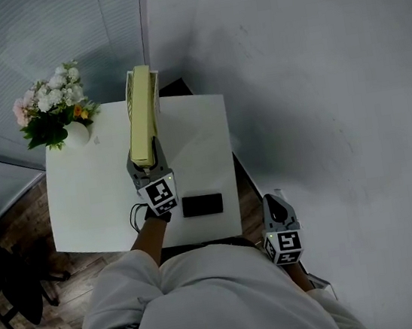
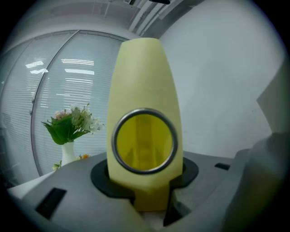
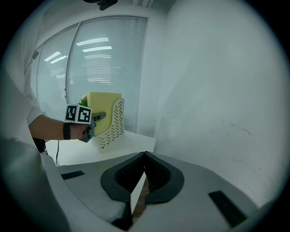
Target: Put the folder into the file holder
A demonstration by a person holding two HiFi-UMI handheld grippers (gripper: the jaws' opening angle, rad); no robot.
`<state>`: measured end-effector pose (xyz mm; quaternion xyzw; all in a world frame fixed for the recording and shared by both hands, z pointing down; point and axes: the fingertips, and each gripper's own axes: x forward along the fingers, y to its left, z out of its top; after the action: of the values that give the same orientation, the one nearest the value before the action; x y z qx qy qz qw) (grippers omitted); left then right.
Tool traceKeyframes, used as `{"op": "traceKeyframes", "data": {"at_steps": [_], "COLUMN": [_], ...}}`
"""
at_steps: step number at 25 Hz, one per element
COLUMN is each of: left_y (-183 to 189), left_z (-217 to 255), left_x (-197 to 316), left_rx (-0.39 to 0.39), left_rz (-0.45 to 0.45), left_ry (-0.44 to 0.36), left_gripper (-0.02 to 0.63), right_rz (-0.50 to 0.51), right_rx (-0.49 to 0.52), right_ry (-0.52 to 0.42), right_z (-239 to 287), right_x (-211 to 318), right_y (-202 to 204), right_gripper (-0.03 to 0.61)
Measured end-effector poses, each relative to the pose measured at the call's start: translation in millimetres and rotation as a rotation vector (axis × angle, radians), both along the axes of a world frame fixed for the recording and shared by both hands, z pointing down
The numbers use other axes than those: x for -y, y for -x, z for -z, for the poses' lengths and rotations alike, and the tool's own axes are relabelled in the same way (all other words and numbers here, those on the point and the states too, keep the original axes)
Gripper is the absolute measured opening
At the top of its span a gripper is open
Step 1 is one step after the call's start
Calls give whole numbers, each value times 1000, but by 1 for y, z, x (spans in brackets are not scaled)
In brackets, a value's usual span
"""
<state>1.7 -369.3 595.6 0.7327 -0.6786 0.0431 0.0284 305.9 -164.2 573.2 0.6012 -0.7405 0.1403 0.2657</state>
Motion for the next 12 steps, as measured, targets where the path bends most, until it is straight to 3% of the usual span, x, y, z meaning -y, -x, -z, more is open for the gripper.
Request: {"op": "traceKeyframes", "data": {"at_steps": [12], "left_y": [3], "left_z": [-16], "left_x": [-19], "left_rx": [11], "left_rz": [-109], "left_ry": [76], "left_gripper": [269], "right_rz": [22], "right_rx": [11], "right_ry": [-22], "right_z": [6], "right_x": [-1], "right_y": [22], "right_gripper": [12]}}
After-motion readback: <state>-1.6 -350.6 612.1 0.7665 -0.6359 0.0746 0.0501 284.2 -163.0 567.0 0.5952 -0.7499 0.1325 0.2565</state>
